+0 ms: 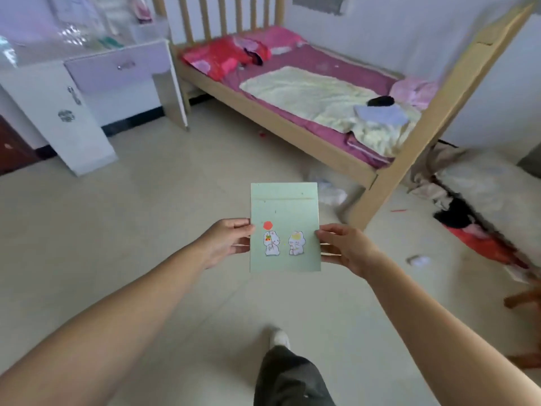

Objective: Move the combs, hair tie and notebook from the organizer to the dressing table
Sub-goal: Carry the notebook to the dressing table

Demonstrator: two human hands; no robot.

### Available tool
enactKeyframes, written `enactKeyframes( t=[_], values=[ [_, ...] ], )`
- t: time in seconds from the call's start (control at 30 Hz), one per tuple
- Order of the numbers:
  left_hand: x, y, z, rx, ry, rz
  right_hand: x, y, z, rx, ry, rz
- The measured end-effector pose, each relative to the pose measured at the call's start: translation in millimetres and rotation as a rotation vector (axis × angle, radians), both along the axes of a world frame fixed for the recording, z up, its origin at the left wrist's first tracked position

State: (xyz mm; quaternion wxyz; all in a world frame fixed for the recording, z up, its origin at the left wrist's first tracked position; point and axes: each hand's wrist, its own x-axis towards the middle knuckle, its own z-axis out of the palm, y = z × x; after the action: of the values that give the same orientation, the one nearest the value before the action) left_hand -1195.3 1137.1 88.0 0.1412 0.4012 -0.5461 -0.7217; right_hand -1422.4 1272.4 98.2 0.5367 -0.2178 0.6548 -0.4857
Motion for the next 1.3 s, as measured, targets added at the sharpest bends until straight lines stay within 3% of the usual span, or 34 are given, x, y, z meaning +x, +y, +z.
enactKeyframes(
  t=[0.2,0.47,0.93,1.3],
  values=[
    [22.0,-136.9,3.4,0.009,-0.043,0.218,-14.1,-195.7,1.0,0.024,0.051,0.301],
    [123.8,-292.9,-17.2,0.025,-0.090,0.586,79.8,-449.3,-11.3,0.028,0.100,0.696],
    [231.2,-677.4,8.7,0.039,-0.183,0.699,202.0,-839.4,-7.6,0.060,0.083,0.656],
    [289.4,-1006.8,2.2,-0.002,-0.158,0.760,263.1,-1186.4,5.8,0.024,0.212,0.716]
  ],
)
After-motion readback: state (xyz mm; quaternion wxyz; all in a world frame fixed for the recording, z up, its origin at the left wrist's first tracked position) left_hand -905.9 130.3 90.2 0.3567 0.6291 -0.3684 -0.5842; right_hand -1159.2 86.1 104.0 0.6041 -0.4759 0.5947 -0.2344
